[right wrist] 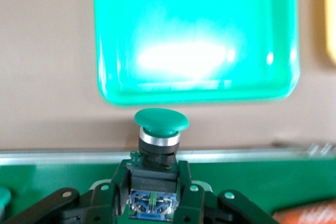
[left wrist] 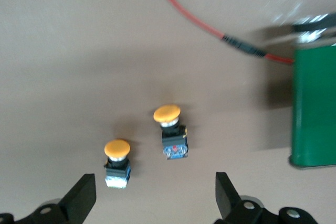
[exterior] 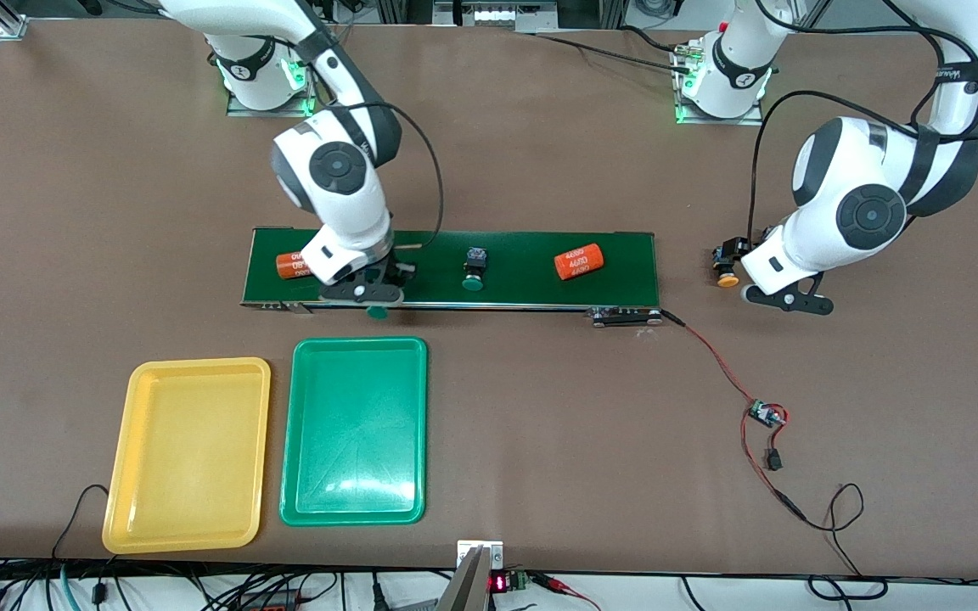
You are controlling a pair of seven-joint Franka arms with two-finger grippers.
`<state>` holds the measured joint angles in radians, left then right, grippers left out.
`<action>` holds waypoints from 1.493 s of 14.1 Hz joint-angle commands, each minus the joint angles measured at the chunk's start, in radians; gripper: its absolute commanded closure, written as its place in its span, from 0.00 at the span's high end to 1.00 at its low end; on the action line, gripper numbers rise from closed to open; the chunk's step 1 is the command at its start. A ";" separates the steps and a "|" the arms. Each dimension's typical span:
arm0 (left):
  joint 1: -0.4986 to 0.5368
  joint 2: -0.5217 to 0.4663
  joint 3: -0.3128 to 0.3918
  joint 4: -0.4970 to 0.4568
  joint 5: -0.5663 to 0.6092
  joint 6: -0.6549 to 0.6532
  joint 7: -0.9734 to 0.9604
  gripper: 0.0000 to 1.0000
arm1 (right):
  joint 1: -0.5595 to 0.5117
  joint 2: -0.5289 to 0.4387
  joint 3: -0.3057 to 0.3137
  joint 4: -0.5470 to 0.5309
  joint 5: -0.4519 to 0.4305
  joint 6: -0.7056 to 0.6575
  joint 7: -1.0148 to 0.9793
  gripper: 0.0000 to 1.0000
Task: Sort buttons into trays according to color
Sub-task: 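Drop the green button into the green tray while the left gripper grasps a yellow button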
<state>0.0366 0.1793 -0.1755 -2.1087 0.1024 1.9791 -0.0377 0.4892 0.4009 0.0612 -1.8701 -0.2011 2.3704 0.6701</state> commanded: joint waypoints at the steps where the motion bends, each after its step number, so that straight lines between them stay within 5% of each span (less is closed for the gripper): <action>1: -0.029 -0.004 0.027 -0.114 -0.023 0.097 -0.027 1.00 | -0.053 0.036 -0.015 0.109 -0.015 -0.010 -0.150 0.05; 6: -0.027 0.043 0.031 -0.240 -0.023 0.323 -0.118 1.00 | -0.161 0.205 -0.014 0.291 -0.004 0.018 -0.343 0.06; 11: -0.027 0.107 0.031 -0.292 -0.023 0.463 -0.152 1.00 | -0.167 0.341 -0.015 0.322 -0.009 0.226 -0.349 0.06; 14: -0.027 0.123 0.031 -0.300 -0.023 0.491 -0.152 0.74 | -0.169 0.360 -0.015 0.322 -0.014 0.271 -0.351 0.08; 15: -0.027 0.129 0.031 -0.300 -0.023 0.491 -0.152 0.63 | -0.176 0.360 -0.015 0.321 -0.014 0.271 -0.351 0.15; 16: -0.027 0.132 0.033 -0.300 -0.023 0.491 -0.154 0.53 | -0.178 0.360 -0.015 0.321 -0.015 0.273 -0.350 0.37; 17: -0.027 0.131 0.031 -0.300 -0.023 0.485 -0.156 0.45 | -0.178 0.361 -0.017 0.321 -0.017 0.273 -0.350 0.62; 18: -0.027 0.118 0.031 -0.295 -0.023 0.469 -0.160 0.34 | -0.179 0.360 -0.015 0.321 -0.015 0.273 -0.350 1.00; 21: -0.027 0.056 0.021 -0.240 -0.020 0.319 -0.149 0.21 | -0.181 0.358 -0.015 0.312 -0.012 0.267 -0.351 1.00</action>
<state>0.0245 0.3008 -0.1557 -2.3833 0.1018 2.4114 -0.1920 0.3193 0.7582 0.0373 -1.5631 -0.2015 2.6422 0.3327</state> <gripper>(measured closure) 0.581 0.247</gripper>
